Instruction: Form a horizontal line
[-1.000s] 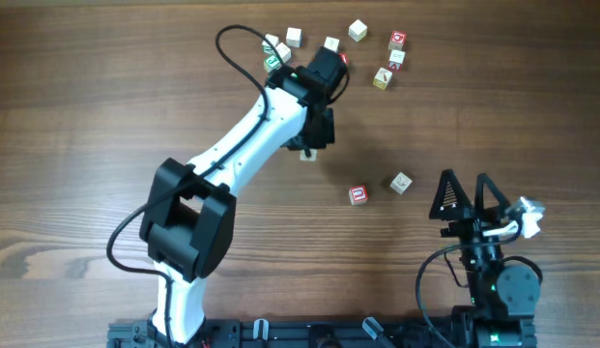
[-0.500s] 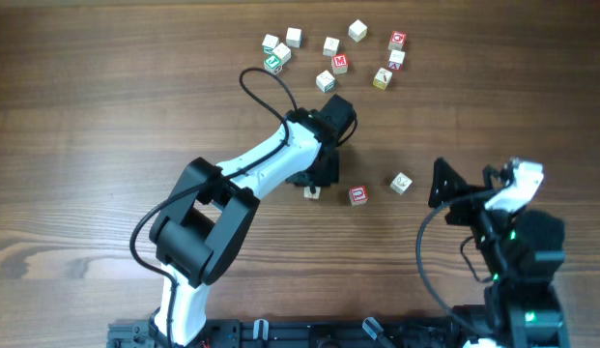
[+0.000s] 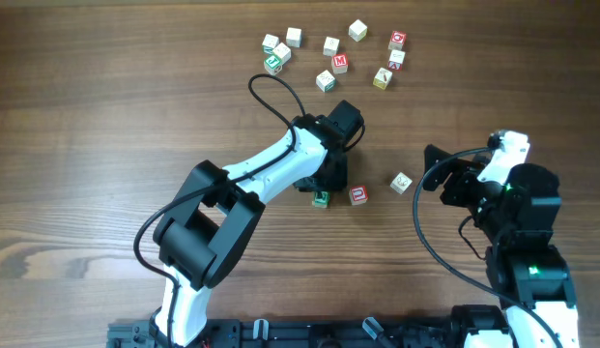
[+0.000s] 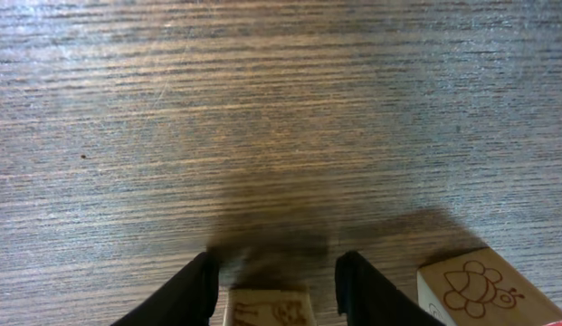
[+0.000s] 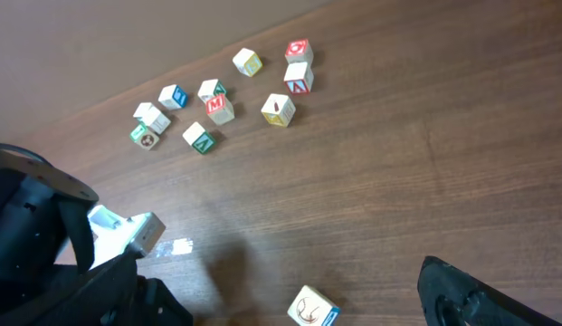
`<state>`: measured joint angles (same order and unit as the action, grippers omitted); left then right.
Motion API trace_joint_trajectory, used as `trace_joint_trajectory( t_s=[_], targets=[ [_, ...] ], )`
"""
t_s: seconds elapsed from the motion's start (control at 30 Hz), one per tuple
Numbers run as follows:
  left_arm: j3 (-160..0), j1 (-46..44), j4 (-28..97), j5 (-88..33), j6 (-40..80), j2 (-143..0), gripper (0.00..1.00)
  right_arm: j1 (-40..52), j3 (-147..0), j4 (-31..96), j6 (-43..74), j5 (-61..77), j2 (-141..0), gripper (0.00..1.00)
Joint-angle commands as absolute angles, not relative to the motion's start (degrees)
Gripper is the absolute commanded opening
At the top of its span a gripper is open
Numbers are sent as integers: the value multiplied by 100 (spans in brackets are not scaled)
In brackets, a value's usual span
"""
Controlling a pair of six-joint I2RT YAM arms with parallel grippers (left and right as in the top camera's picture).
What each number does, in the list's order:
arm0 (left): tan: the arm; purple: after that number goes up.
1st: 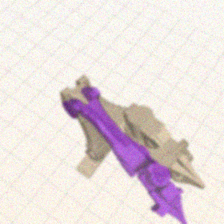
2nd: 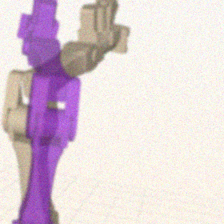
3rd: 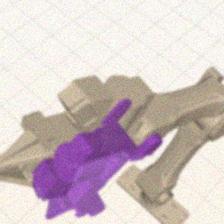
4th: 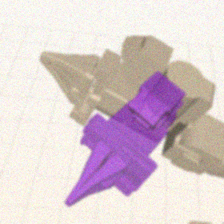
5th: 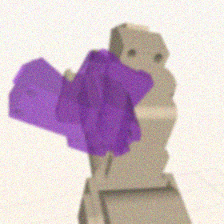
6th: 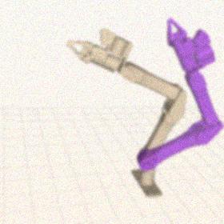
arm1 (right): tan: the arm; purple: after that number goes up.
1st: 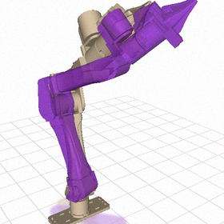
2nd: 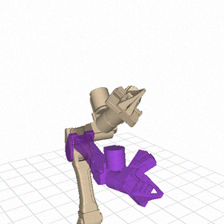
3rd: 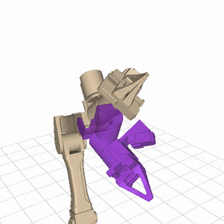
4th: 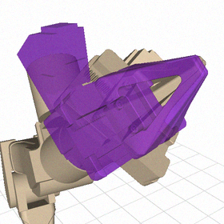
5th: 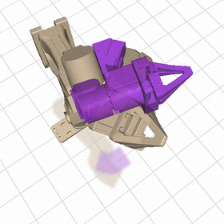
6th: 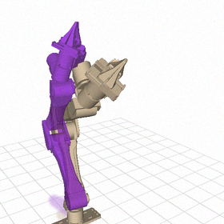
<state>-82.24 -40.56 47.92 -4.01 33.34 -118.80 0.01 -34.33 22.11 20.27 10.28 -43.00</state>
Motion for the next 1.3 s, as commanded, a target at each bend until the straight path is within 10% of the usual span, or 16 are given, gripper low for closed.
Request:
trace_joint_trajectory(
  t_s=[0.0, 0.2, 0.3, 0.43, 0.57, 0.87, 1.03, 1.27],
  targets=[
    [-8213, -4060, 4799, -250, 3350, -11587, 50, 14, -3555, 2204, 2119, 1103, -4539, 100],
    [-8213, -3913, 5019, 600, 3352, -10847, 60, 14, -3553, 2370, 2126, 1468, -5037, 99],
    [-8213, -3645, 5085, 607, 3594, -10221, 73, 14, -3492, 2397, 2340, 2095, -5448, 76],
    [-8213, -3280, 5111, 609, 4265, -9452, 71, 32, -3404, 2154, 2777, 2683, -6335, 35],
    [-8211, -3173, 5133, 609, 4397, -9286, 68, 281, -3404, 1640, 2790, 3395, -7341, 15],
    [-7249, -3039, 5144, 714, 4567, -9312, 42, 860, -3404, 1170, 2851, 3227, -8674, 12],
    [-6184, -2982, 4340, -91, 4735, -9312, 8, 862, -3404, 1149, 2882, 2838, -8718, 12],
    [-5384, -2982, 3570, -1070, 4735, -9585, 4, 864, -3404, 1151, 3037, 2679, -8718, 12]
  ],
)
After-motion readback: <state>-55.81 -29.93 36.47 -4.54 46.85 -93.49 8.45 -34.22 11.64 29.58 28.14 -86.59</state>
